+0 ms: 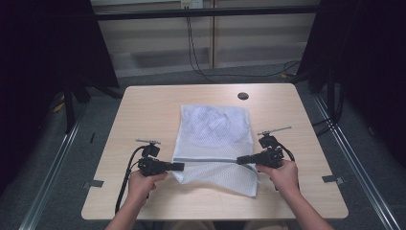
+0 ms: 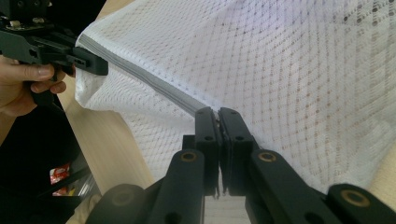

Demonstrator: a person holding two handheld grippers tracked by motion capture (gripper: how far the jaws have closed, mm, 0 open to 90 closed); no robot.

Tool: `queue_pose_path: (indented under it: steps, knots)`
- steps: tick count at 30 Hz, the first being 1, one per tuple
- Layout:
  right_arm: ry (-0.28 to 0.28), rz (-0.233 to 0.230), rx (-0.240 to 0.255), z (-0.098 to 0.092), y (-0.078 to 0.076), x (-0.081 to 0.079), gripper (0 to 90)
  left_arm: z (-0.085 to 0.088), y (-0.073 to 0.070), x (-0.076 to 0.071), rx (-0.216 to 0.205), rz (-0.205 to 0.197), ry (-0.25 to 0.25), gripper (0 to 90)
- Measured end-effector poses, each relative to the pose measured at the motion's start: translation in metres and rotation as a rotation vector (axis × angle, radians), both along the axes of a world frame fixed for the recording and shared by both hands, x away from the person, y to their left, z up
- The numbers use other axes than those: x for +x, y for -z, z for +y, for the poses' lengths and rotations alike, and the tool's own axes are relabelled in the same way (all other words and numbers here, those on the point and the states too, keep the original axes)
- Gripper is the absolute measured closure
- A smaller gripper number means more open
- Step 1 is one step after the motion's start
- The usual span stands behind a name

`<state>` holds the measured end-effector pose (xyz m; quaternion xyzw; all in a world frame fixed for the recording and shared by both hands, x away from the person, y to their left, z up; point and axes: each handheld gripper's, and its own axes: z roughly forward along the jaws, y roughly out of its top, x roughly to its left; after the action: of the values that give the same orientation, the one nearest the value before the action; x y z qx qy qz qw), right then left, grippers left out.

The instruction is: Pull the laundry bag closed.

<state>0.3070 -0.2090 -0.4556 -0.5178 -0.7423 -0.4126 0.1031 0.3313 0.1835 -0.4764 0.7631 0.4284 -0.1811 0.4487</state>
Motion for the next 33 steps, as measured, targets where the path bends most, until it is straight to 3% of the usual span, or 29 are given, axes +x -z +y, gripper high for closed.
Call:
queue_pose_path:
  steps: [33]
  knots:
    - [0.009, 0.003, -0.008, -0.012, 0.001, -0.003, 87.1, 0.001, -0.001, 0.0, -0.008, 0.003, -0.004, 90.0]
